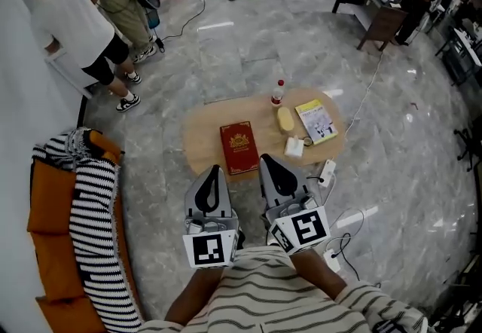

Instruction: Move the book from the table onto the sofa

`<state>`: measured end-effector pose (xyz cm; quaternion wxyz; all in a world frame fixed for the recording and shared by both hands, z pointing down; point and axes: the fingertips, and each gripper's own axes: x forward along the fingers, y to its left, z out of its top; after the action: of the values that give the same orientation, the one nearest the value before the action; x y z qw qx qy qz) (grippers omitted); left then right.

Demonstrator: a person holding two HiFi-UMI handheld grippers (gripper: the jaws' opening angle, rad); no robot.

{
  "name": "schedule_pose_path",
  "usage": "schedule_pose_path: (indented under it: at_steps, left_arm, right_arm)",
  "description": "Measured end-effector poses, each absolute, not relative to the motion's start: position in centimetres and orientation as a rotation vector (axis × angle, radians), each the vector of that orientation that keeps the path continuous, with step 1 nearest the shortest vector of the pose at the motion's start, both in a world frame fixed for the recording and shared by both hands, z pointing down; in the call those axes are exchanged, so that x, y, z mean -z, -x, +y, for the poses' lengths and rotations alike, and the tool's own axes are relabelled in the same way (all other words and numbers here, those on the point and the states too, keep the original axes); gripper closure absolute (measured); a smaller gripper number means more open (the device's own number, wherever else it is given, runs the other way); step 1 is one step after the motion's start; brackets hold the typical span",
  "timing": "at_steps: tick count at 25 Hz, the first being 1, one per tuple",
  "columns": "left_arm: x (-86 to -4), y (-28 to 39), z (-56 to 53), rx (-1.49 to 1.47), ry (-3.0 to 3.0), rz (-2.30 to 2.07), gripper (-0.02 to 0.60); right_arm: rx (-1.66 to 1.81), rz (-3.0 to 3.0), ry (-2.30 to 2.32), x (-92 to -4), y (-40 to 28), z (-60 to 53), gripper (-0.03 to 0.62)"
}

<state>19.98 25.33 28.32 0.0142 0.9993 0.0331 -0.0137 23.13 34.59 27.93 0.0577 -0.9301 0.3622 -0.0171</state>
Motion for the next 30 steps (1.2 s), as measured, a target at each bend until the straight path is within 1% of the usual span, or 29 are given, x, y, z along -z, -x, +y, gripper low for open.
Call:
schedule_pose_path:
  at_steps: [6, 16, 30]
  left_arm:
    - [-28.8, -24.7, 22.1, 0.033, -3.074, 0.209, 0.578]
    - [-31.9, -29.8, 20.2, -0.065, -3.025, 0.228, 0.577]
    - [-40.5, -36.4, 20.9, -0.275, -3.002, 0.115, 0.577]
  right_arm:
    - [0.086, 1.007, 2.864, -28.6, -27.3, 31.2, 0.58]
    - [0.203, 0.955, 2.904, -31.7, -32.5, 30.1, 0.58]
    - [0.395, 0.954, 2.865, -39.7, -40.1, 31.5, 0.58]
